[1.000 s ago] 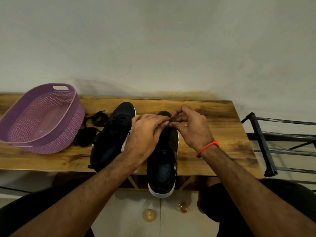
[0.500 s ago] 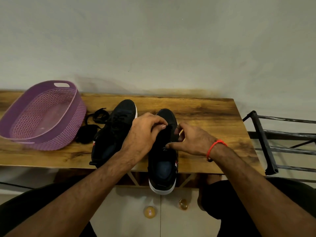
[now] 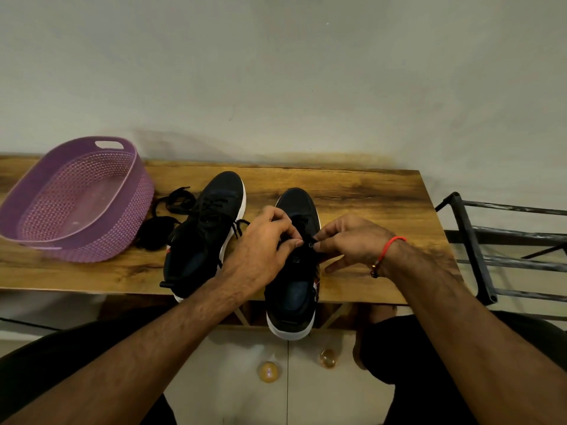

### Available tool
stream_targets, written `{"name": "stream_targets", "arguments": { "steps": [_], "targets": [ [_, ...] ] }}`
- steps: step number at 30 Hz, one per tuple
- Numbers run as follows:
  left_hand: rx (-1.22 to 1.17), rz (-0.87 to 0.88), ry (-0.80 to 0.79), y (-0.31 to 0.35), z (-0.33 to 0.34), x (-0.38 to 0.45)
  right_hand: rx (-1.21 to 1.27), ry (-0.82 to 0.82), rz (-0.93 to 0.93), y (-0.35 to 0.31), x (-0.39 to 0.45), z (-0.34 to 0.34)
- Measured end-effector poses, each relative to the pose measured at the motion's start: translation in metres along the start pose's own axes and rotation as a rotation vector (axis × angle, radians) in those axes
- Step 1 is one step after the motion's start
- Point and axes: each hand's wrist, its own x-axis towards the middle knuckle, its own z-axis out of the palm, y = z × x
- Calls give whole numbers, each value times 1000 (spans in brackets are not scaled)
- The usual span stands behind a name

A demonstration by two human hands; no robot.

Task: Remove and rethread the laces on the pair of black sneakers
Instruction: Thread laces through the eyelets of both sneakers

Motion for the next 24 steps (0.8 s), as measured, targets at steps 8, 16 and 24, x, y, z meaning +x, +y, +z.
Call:
{"name": "stream_targets", "arguments": {
  "steps": [8,16,24],
  "targets": [
    [16,6,-18,-3,8,0,-19,-6,0,1,2,-2],
    [110,23,33,1,12,-1,-100,-28,-38,-1,-2,-4],
    [145,50,89,-1,14,-1,-129,-20,-30,-2,1,-5]
  ]
}}
